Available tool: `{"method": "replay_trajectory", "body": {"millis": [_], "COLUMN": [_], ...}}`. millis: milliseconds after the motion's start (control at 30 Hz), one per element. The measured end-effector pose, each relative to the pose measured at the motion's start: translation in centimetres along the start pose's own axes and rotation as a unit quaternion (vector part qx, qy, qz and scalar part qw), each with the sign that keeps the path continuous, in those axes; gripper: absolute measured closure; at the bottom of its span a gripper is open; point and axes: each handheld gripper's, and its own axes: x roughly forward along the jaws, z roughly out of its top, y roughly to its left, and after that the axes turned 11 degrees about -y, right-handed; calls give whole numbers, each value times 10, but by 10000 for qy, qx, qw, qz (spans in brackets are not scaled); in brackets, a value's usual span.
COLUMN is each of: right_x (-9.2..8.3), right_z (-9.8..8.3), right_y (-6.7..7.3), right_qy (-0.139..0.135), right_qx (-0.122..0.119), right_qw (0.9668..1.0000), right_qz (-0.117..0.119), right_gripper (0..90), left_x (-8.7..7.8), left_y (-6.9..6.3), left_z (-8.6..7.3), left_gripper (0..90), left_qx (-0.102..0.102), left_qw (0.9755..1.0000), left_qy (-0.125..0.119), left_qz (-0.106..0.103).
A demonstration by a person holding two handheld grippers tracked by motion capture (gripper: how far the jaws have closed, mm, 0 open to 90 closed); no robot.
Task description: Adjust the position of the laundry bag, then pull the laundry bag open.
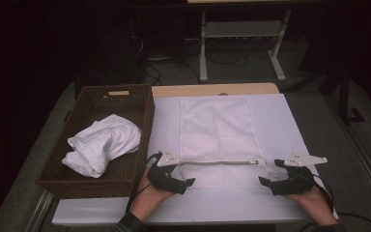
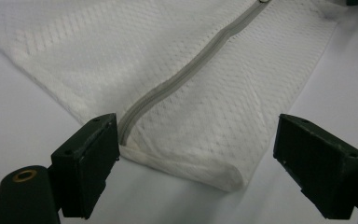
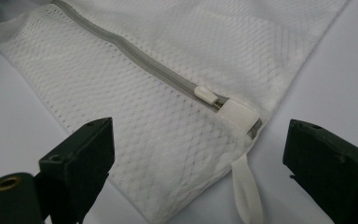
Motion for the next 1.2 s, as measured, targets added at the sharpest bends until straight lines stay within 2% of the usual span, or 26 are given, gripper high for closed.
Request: {"method": "replay_trajectory", "body": {"millis": [167,267,367,600,633,733,833,1000,1067,1167,1200], "right_x": [5,8,12,21,27,28,31,32,33,34,35], "right_z": [2,5,8,14,16,16,13,10,9,8,6], "right_y": [-9,-16,-20,-27,-36,-39,-48,-49,-48,-47,-46], "right_qy": [12,-30,-83,4,60,83,127,171,232,265,297], "right_qx": [0,37,97,123,136,216,332,333,266,227,180], "right_qw": [10000,10000,9999,9999,9999,9997,9993,9992,9992,9991,9991], "right_qz": [-84,-80,-47,-44,7,11,109,134,211,221,237], "right_gripper": [87,115,127,137,213,226,309,365,398,412,444], "left_x": [-3,-5,-4,-2,0,0,0,2,3,3,3], "left_y": [-2,-2,-3,-3,-2,-2,-1,-2,-2,0,0], "left_z": [-5,-8,-9,-11,-11,-12,-12,-13,-13,-12,-12], "left_gripper": [137,136,136,137,137,137,137,137,137,137,137], "left_qx": [50,-10,79,80,127,113,22,20,6,-14,-13], "left_qw": [10000,10000,10000,9999,9998,9999,10000,9999,9999,9999,9999], "left_qy": [-28,-57,2,60,94,106,55,96,130,102,92], "left_qz": [-21,-69,-34,-54,-79,-57,-30,-45,-93,-74,-60]}}
